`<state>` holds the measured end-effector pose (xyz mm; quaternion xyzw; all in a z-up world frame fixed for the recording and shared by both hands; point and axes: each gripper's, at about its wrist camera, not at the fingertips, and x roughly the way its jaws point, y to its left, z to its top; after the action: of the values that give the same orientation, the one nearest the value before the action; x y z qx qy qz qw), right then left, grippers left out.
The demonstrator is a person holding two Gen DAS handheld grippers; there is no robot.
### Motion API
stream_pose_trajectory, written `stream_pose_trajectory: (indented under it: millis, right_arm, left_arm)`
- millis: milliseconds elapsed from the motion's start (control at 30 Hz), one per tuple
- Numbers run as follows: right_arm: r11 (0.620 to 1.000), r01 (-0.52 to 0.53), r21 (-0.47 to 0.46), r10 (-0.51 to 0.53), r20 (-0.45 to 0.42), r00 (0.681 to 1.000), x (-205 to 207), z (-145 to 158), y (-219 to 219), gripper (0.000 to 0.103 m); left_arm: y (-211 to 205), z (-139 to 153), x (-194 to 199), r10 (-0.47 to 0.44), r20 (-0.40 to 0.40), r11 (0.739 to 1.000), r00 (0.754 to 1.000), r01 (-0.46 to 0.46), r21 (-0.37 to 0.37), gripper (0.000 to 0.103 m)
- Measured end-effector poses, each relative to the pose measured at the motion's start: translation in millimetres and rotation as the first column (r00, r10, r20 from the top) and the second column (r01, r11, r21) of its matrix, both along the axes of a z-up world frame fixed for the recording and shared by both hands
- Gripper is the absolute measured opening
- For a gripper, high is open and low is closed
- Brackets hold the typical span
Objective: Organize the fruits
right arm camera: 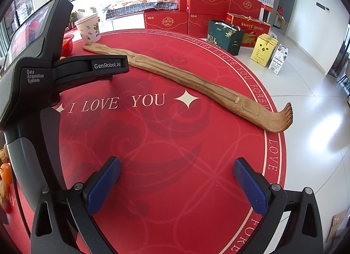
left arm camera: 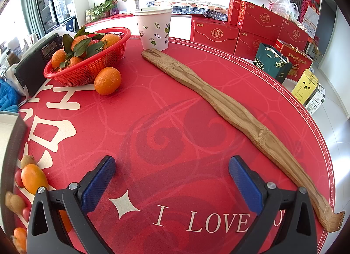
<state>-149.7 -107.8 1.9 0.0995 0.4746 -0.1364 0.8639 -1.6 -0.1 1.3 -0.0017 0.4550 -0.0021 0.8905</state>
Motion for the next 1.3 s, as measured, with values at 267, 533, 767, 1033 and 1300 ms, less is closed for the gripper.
stream_pose_trajectory:
  millis: [267, 533, 767, 1033, 1300]
  right_arm:
    - [1.0, -0.02, -0.003, 0.02, 0.006, 1.0, -2, 0, 1, 0.103]
    - [1.0, -0.022, -0.002, 0.022, 0.002, 1.0, 0, 0, 1, 0.103]
    - [0.999, -0.039, -0.002, 0.039, 0.003, 0.999, -3, -1, 2, 0.103]
    - [0.998, -0.07, 0.0, 0.07, 0.003, 0.998, -7, -4, 1, 0.103]
    - [0.991, -0.133, -0.026, 0.133, 0.031, 0.991, -15, -4, 2, 0.103]
  left_arm:
    - [0, 0, 0, 0.0, -0.001, 1.0, 1.0, 0.0, 0.0, 0.103]
    - [0, 0, 0, 0.0, -0.001, 1.0, 1.0, 0.0, 0.0, 0.103]
    - [0, 0, 0, 0.0, -0.001, 1.0, 1.0, 0.0, 0.0, 0.103]
    - [0, 0, 0, 0.0, -0.001, 1.0, 1.0, 0.0, 0.0, 0.103]
    - [0, 0, 0, 0.0, -0.002, 1.0, 1.0, 0.0, 0.001, 0.103]
